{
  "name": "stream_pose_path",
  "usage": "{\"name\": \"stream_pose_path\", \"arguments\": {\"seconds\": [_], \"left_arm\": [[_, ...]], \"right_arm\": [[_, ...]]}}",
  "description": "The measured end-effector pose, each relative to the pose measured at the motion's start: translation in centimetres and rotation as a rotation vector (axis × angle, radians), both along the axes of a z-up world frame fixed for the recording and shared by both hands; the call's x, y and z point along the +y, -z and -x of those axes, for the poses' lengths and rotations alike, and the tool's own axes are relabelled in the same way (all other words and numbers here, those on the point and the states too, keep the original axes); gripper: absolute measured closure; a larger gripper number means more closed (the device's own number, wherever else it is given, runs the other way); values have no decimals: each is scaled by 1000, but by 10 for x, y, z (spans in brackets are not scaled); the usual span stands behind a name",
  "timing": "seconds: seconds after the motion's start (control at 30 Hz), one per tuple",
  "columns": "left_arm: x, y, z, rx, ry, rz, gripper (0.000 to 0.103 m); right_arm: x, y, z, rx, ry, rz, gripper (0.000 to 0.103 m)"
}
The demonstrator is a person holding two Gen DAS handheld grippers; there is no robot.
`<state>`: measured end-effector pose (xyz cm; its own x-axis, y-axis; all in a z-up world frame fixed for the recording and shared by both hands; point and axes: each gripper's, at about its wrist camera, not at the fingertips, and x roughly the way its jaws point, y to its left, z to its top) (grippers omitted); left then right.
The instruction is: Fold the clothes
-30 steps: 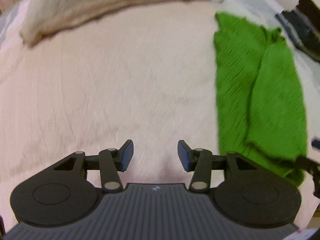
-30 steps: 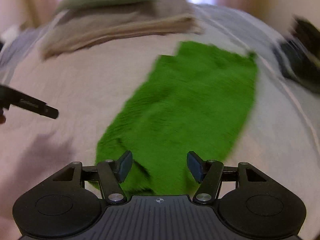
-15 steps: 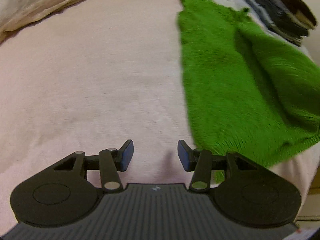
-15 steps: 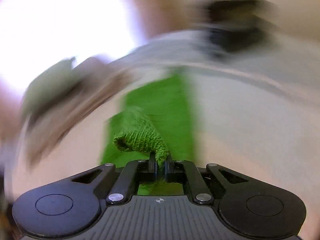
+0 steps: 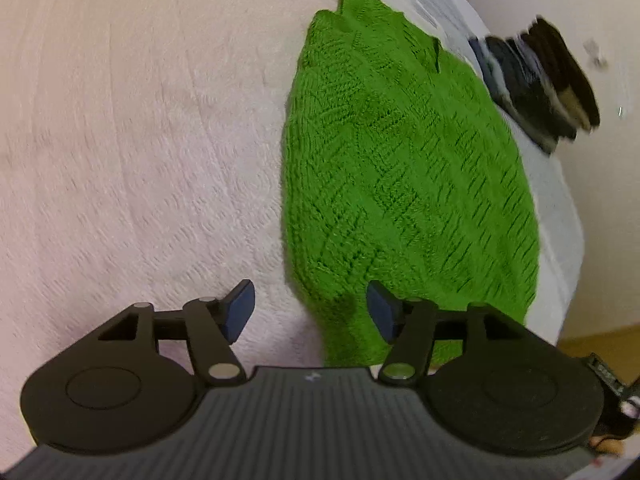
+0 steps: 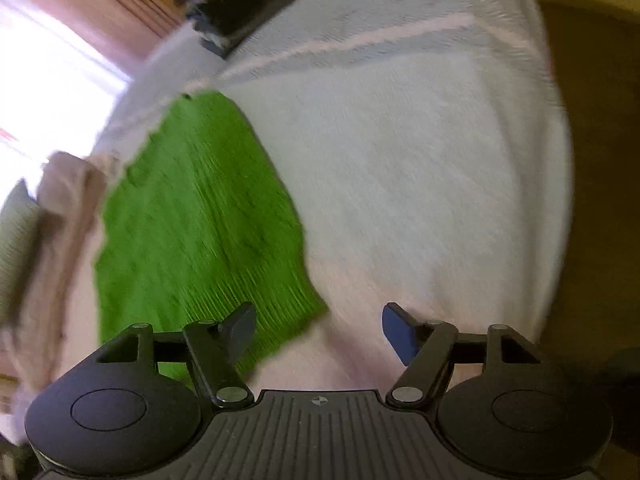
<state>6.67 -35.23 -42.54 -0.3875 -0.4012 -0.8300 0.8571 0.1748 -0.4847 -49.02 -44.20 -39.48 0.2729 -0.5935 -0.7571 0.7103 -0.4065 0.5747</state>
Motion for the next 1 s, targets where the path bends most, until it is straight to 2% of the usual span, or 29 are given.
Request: {"name": "stream_pose_path", "arguments": {"seconds": [0.03,0.13,0.23,0.27,0.3,0.33,0.4,0.47,0.5,0.53,0.57,0.63,0.67,0.7,0.73,0.8,0.83,0.87,0.93,0.97,1.0], "left_arm": [[0,7,0,26,-23,-6,46],[0,31,5,89,-99,-37,45],[-1,44,10,153,-174,-20,45],[-1,45,10,175,-189,-11,47],[-2,46,11,194,-202,-3,63],[-3,45,14,200,-203,4,88],[-3,35,20,145,-175,37,94],[8,9,23,51,-119,145,98],[18,-5,22,20,-106,207,98],[28,-13,20,-9,-88,248,98],[36,-18,20,-62,-52,255,98],[46,-9,31,-170,22,208,96],[46,3,39,-227,50,152,97],[45,14,50,-295,86,103,96],[46,21,61,-366,125,92,93],[48,19,82,-512,178,116,83],[50,14,88,-554,184,126,74],[54,9,90,-572,190,134,74],[63,-4,96,-608,222,152,73],[68,-9,101,-621,243,172,71],[72,-13,107,-633,266,198,69]], "right_arm": [[-9,12,8,-54,-12,15,36],[-26,41,20,-143,16,8,36],[-31,58,26,-243,51,46,36],[-33,60,24,-265,38,66,46],[-37,62,24,-279,13,72,63],[-43,65,25,-305,-18,51,99],[-42,53,30,-335,-55,91,100],[-32,20,44,-275,-132,223,101],[-25,10,53,-243,-156,247,101],[-17,6,61,-193,-176,233,101],[-11,9,66,-142,-195,189,101],[-7,26,65,-64,-233,46,101],[-9,37,63,-30,-244,-37,102],[-13,42,60,-21,-255,-74,102],[-15,41,56,7,-267,-94,101],[-22,26,41,140,-354,-112,99],[-22,16,30,229,-421,-102,91],[-21,4,17,334,-497,-70,78],[-18,-11,-4,474,-606,27,61],[-17,-17,-20,537,-666,82,55],[-18,-18,-34,576,-725,122,54]]}}
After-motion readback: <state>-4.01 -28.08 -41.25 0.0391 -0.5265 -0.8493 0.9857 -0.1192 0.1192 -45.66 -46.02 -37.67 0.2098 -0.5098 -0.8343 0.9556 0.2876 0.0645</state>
